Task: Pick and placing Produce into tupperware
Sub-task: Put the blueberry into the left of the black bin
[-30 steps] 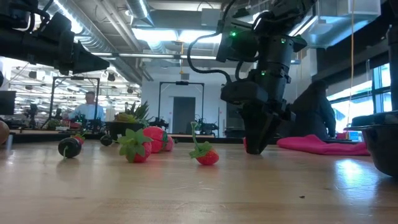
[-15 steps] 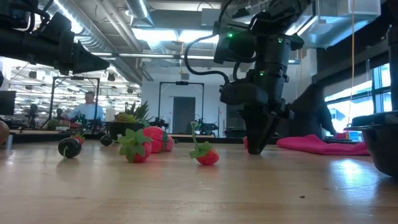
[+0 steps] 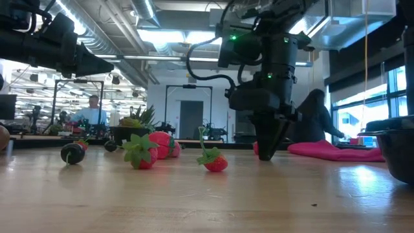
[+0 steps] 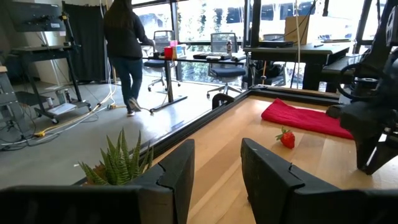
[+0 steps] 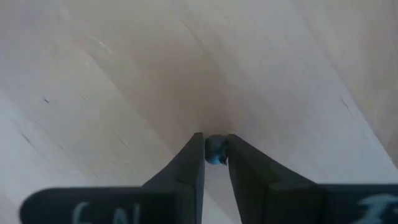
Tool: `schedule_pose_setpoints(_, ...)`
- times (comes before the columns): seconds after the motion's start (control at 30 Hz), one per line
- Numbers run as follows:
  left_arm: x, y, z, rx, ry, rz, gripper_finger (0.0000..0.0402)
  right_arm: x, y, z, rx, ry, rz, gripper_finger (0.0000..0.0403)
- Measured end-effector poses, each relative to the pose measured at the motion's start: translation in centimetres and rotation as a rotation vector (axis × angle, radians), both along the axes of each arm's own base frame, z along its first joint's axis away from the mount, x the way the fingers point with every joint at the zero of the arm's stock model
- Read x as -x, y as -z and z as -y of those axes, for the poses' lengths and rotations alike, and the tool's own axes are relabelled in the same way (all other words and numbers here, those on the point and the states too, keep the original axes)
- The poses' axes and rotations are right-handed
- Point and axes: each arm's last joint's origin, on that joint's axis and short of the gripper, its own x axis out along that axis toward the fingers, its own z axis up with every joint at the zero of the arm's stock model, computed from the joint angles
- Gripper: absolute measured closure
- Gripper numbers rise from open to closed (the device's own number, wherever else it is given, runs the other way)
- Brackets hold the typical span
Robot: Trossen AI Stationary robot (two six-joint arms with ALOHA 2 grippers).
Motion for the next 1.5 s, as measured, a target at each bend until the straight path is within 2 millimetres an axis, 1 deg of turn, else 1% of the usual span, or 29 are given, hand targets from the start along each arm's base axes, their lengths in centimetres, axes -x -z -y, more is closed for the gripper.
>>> schedule_pose_setpoints(0.07,0.0,0.0,0.0,0.000,0.000,0.000,0.0278,-0.2,-1.1,-0.3,-0.002,-0.009,-0.035,0.0338)
schedule_pose_setpoints(0.13,0.0,0.0,0.0,0.000,0.000,0.000,0.0278,-0.9,-2.8,-0.7,-0.002,-0.019,-0.018,0.0337)
schedule_pose_setpoints(0.17,0.0,0.0,0.0,0.000,0.000,0.000,0.0278,-0.9,-3.5,-1.0,-0.002,-0.026,-0.034,0.0337)
schedule_pose_setpoints(0.23,0.0,0.0,0.0,0.000,0.000,0.000,0.0278,-0.6,-4.5,-1.8,-0.014,-0.028,-0.090,0.0338)
schedule_pose_setpoints(0.3,0.0,0.0,0.0,0.000,0.000,-0.001,0.0278,-0.7,-5.7,-3.0,-0.040,-0.017,-0.103,0.0340)
schedule_pose_setpoints(0.4,0.0,0.1,0.0,0.002,0.000,-0.006,0.0278,-0.2,-7.3,-5.5,-0.081,-0.008,-0.142,0.0339)
schedule_pose_setpoints(0.5,0.0,0.1,0.0,0.003,0.000,-0.011,0.0278,0.6,-8.1,-8.7,-0.110,0.032,-0.163,0.0336)
schedule_pose_setpoints(0.63,0.0,0.1,0.0,0.004,0.000,-0.010,0.0278,2.4,-8.2,-13.3,-0.174,0.114,-0.210,0.0335)
schedule_pose_setpoints(0.73,0.0,0.1,0.0,0.009,0.001,-0.007,0.0278,3.8,-8.2,-16.5,-0.185,0.199,-0.209,0.0335)
schedule_pose_setpoints(0.8,0.0,0.1,0.0,0.010,0.000,-0.007,0.0278,4.6,-8.2,-18.1,-0.184,0.249,-0.199,0.0334)
schedule_pose_setpoints(0.87,0.0,0.1,0.0,0.010,0.000,-0.007,0.0278,5.3,-8.2,-19.4,-0.163,0.288,-0.171,0.0334)
schedule_pose_setpoints(0.93,0.0,0.1,0.0,0.010,0.000,-0.007,0.0278,5.7,-7.8,-20.1,-0.141,0.322,-0.137,0.0334)
schedule_pose_setpoints(1.0,0.0,0.1,0.0,0.010,0.000,-0.007,0.0278,6.1,-7.5,-20.4,-0.128,0.341,-0.126,0.0334)
schedule_pose_setpoints(1.17,0.0,0.1,0.0,0.010,0.000,-0.008,0.0278,6.4,-6.2,-20.3,-0.124,0.354,-0.137,0.0334)
schedule_pose_setpoints(1.5,0.0,0.0,0.0,0.007,0.000,0.010,0.0278,6.4,-6.0,-20.2,-0.165,0.357,-0.172,0.0334)
